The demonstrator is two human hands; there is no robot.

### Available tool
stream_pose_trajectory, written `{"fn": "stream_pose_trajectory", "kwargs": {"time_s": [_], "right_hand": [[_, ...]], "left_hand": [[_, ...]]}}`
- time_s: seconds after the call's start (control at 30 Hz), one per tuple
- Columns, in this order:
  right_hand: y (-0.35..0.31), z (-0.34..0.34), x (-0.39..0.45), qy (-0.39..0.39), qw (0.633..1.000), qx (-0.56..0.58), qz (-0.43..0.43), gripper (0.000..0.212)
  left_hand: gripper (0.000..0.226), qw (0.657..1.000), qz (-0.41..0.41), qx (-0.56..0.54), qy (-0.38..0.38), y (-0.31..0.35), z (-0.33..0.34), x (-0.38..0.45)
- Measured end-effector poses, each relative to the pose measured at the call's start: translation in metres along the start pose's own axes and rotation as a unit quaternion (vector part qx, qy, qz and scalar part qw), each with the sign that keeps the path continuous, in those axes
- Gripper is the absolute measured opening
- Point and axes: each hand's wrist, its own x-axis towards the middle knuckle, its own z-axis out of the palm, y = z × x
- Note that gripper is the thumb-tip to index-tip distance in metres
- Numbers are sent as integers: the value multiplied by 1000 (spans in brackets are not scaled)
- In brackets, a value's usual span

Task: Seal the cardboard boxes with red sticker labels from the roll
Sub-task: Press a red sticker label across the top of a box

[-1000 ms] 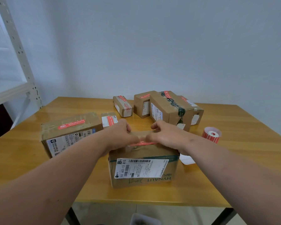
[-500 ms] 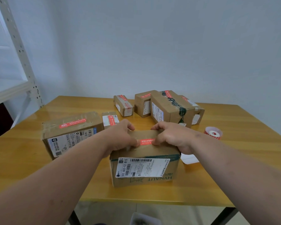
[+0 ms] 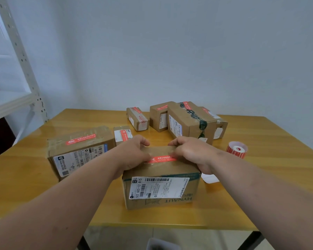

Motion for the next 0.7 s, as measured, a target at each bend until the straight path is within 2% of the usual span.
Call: {"fn": "stream_pose_trajectory", "kwargs": {"time_s": [0.17, 0.3, 0.4, 0.47, 0.53, 0.57, 0.7], "right_hand": [[0, -3, -3, -32, 999, 36, 8, 47], [-1, -2, -5, -47, 999, 13, 12, 54], [-3, -2, -6, -39, 999, 33, 17, 53], [-4, 4, -7, -17, 1000, -22, 8, 52], [-5, 11, -6, 19, 990, -140, -10, 66], [-6, 13, -6, 29, 987, -160, -13, 70], [-7, 6, -8, -12, 998, -63, 22, 51]], "left_hand": [[37, 999, 8, -35, -10, -3, -3, -1], [51, 1000, 10, -5, -17, -3, -3, -3], [46, 1000, 5, -19, -22, -1, -3, -3], [44, 1000, 0, 5, -18, 2, 1, -4], [48, 1000, -2, 26, -6, 3, 5, -5], [48, 1000, -1, 28, -2, 4, 6, -5], [48, 1000, 1, 10, -16, 1, 1, -7]]}}
